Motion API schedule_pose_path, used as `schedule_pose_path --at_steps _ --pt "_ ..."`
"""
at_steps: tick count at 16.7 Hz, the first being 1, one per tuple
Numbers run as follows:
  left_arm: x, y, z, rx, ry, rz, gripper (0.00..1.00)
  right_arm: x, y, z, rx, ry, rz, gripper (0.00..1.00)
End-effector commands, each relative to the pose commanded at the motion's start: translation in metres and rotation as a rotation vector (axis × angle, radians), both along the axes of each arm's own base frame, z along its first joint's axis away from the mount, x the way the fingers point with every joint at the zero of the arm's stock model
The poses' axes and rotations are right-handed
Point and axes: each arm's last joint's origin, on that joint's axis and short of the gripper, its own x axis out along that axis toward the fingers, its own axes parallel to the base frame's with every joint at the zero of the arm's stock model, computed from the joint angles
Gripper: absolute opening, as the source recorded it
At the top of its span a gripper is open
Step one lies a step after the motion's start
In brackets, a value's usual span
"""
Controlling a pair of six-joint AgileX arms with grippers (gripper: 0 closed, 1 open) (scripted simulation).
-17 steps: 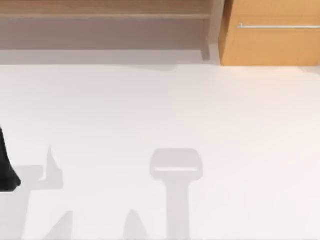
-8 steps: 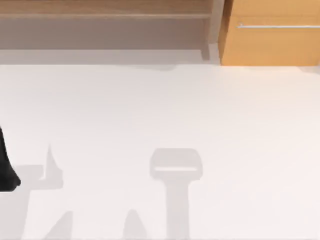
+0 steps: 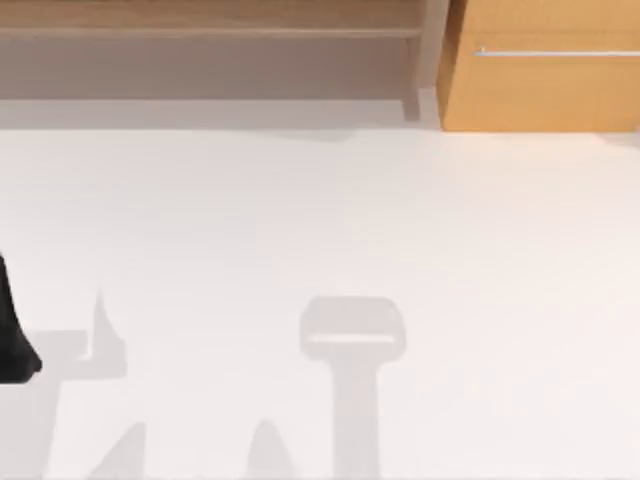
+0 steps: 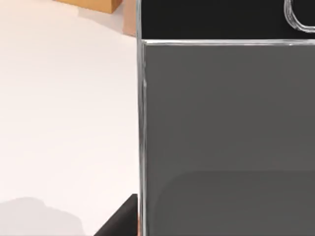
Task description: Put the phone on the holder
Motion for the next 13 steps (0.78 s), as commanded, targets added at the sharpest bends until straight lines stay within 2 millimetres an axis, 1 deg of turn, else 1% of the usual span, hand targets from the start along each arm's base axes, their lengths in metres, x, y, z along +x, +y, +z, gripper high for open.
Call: schedule_pose_path --at_steps 2,6,13 --pt "0.0 0.0 0.0 0.0 0.0 0.0 1.0 0.0022 -0.0012 -0.006 0.027 -0.012 -0.001 0.0" --pt "0.0 0.0 0.0 0.0 0.0 0.0 1.0 0.0022 -0.0012 -0.006 0.027 -0.012 -0.001 0.0" --pt "0.0 0.0 0.0 0.0 0.0 0.0 1.0 0.0022 -0.0012 -0.006 0.027 -0.012 -0.001 0.53"
